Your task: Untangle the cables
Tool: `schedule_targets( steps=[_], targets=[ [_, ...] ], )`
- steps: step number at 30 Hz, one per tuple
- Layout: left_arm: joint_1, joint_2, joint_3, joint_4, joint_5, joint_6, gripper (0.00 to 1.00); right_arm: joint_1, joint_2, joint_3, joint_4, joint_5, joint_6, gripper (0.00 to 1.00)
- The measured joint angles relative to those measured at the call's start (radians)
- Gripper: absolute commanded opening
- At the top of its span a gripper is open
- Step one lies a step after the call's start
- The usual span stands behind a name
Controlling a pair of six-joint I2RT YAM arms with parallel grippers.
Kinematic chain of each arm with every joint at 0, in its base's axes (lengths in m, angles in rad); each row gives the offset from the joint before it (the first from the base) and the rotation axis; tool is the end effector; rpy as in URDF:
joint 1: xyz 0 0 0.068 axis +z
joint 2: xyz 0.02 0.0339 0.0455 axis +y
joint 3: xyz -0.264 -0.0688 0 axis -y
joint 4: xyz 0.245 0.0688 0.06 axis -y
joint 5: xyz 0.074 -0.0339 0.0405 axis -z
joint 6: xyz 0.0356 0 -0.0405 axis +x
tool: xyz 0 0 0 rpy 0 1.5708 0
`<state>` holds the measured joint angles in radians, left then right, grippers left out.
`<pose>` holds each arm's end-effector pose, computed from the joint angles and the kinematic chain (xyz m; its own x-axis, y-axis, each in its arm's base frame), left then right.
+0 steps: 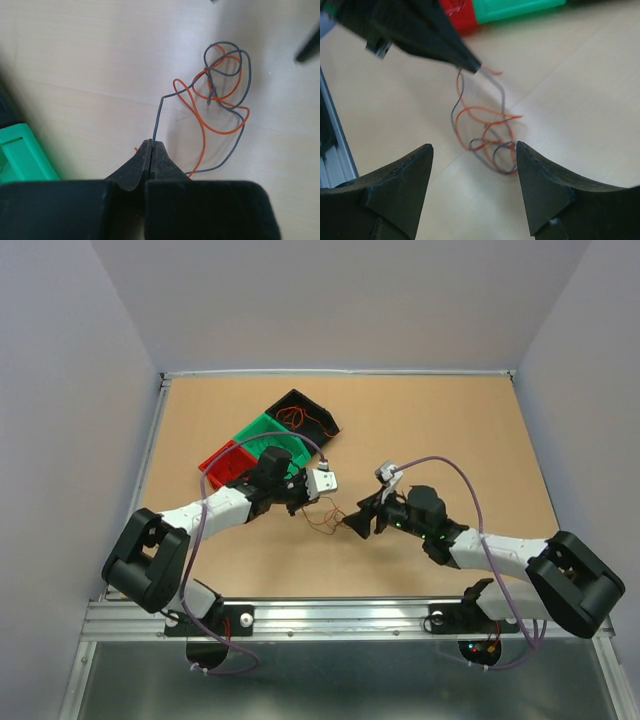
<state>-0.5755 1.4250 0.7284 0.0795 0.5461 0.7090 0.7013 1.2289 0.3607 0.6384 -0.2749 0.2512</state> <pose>0.2359 -0.1751 0.2031 0.1657 0.5557 -0.8147 0.9388 0.1641 0.3029 0.1779 0.1629 0.1894 -0.3731 -0.0020 -0.9278 -0.7538 0.5836 0.3019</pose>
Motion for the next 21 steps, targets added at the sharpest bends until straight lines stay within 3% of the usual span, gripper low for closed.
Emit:
schedule_targets(
  steps=[12, 21],
  targets=[
    [0.027, 0.042, 0.034, -0.006, 0.003, -0.043, 0.00, 0.098, 0.209, 0.087, 0.006, -0.092, -0.084, 0.70],
    [0.031, 0.064, 0.047, -0.024, 0.017, -0.045, 0.00, 0.118, 0.323, 0.181, 0.027, -0.061, -0.099, 0.70]
  ],
)
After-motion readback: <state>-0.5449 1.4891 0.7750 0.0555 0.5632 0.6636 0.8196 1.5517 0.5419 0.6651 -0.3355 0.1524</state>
